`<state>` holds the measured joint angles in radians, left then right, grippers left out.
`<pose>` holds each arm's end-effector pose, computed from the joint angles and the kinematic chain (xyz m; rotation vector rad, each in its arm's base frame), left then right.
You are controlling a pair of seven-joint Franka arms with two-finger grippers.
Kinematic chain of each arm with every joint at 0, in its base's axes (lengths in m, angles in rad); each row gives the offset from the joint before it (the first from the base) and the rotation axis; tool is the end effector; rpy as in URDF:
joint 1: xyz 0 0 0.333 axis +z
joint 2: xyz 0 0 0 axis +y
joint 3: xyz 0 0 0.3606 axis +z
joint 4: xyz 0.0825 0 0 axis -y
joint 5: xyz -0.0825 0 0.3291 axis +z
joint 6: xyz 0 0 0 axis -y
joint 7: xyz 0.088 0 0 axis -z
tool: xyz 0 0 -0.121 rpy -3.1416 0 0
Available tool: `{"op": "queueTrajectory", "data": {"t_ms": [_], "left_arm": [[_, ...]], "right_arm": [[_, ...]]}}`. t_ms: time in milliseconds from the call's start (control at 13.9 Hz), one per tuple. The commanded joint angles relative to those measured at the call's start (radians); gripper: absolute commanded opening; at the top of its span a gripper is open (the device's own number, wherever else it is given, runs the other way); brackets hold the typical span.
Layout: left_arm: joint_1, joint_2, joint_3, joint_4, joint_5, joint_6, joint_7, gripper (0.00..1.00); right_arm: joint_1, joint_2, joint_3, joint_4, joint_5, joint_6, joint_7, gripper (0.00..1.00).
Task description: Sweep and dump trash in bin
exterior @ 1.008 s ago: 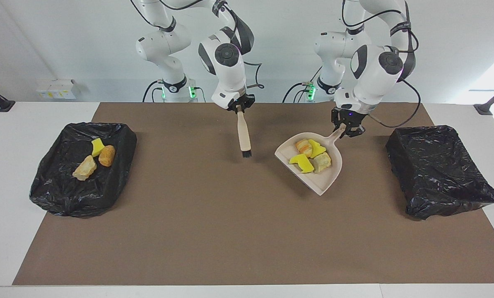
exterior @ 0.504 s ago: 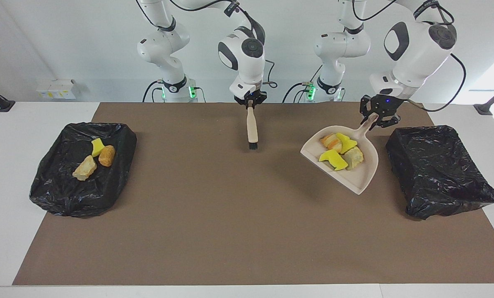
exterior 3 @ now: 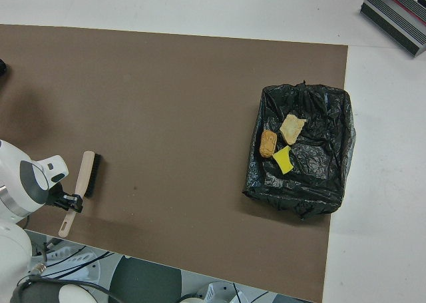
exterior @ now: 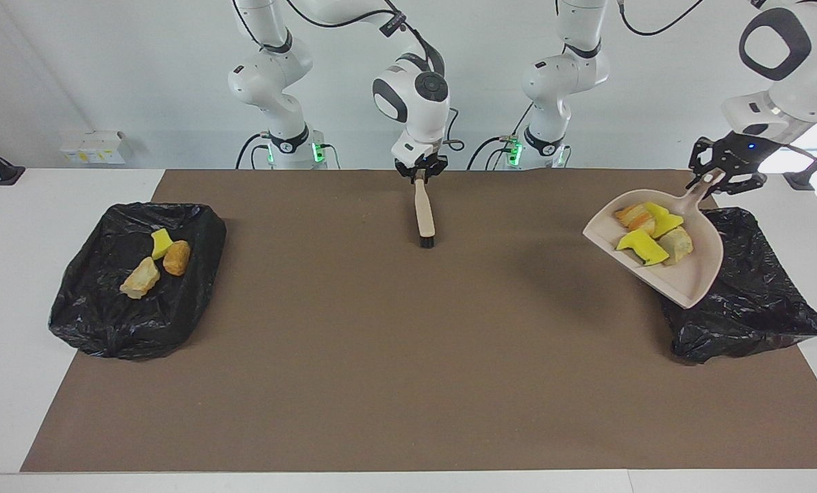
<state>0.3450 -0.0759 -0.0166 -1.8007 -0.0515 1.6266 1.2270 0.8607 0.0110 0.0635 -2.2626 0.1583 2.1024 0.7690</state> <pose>0.4455 0.1452 0.6010 2.7389 -1.3114 -0.0530 0.2682 0.3708 0.4093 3.0811 0.0974 -0.3256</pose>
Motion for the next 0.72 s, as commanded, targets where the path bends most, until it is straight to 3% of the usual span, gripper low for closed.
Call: {"op": "queueTrajectory", "data": {"t_ms": [0, 216, 432, 648], "left_arm": [[0.096, 0.069, -0.014, 0.105, 0.083, -0.037, 0.199, 0.00], [0.201, 0.177, -0.012, 0.251, 0.111, -0.048, 0.278, 0.00], [0.206, 0.211, -0.012, 0.264, 0.290, 0.072, 0.521, 0.00], [0.206, 0.220, -0.011, 0.262, 0.361, 0.134, 0.558, 0.00]], "right_arm": [[-0.047, -0.014, -0.004, 0.116, -0.031, -0.151, 0.001, 1.00], [-0.133, -0.032, -0.005, 0.231, -0.036, -0.312, -0.101, 1.00], [-0.236, -0.033, -0.005, 0.366, -0.089, -0.502, -0.261, 1.00], [-0.362, -0.036, -0.007, 0.468, -0.102, -0.596, -0.435, 1.00]]}}
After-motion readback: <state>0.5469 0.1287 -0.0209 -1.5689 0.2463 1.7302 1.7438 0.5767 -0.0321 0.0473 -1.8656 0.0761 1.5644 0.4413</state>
